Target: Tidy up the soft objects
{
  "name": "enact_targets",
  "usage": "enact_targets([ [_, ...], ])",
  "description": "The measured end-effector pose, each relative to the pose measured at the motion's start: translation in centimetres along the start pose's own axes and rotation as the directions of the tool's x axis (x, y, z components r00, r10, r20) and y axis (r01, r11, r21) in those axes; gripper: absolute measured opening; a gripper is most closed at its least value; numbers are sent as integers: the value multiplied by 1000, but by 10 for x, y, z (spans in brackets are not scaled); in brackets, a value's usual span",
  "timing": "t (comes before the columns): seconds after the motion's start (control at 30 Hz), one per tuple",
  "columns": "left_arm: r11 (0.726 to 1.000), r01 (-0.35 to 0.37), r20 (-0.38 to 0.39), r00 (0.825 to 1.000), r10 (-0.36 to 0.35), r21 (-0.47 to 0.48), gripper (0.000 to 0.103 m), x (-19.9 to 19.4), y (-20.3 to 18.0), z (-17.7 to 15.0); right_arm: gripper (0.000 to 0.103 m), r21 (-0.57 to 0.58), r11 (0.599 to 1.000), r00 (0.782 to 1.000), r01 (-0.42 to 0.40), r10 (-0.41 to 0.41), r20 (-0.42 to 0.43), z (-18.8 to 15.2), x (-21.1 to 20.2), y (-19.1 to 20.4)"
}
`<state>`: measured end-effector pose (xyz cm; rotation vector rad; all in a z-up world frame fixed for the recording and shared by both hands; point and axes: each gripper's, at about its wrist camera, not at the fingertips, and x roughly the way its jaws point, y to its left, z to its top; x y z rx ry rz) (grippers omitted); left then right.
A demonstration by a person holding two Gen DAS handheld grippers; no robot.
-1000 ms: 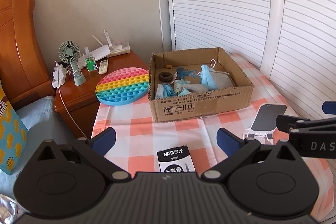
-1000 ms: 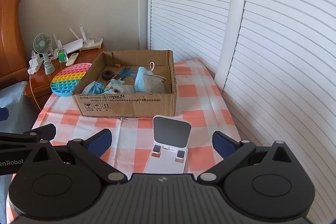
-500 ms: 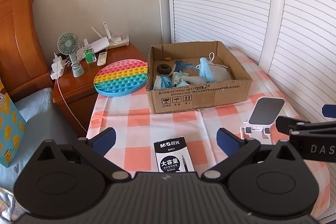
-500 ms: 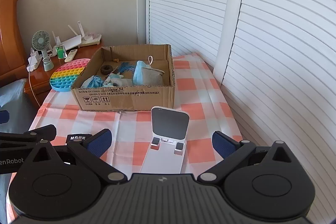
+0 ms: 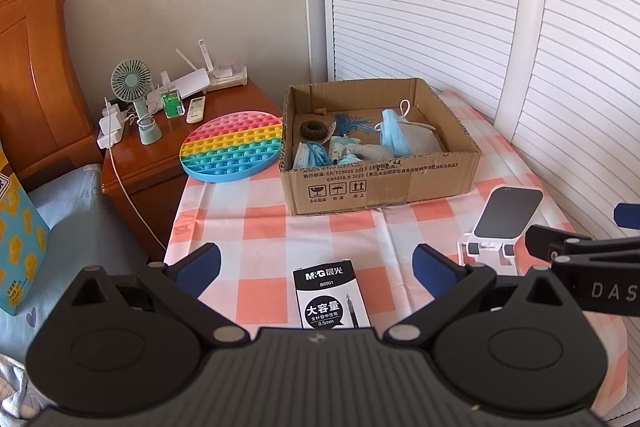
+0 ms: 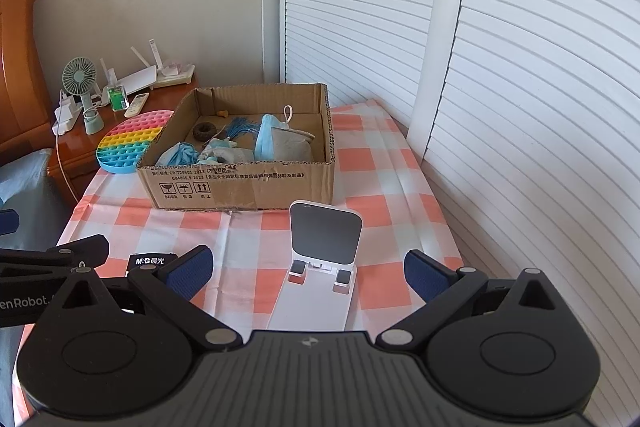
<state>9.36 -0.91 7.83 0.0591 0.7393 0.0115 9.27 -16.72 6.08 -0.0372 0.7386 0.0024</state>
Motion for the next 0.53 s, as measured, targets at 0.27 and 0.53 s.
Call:
enact_targets([
  [0.27,1000,-1,0,1000,1,1,102,0,0,0,103,-1,1000,1000,0,0,2,0,0,0],
  [0.53,1000,-1,0,1000,1,0,102,-1,0,0,103,-1,1000,1000,-1,1,3,0,-1,0],
])
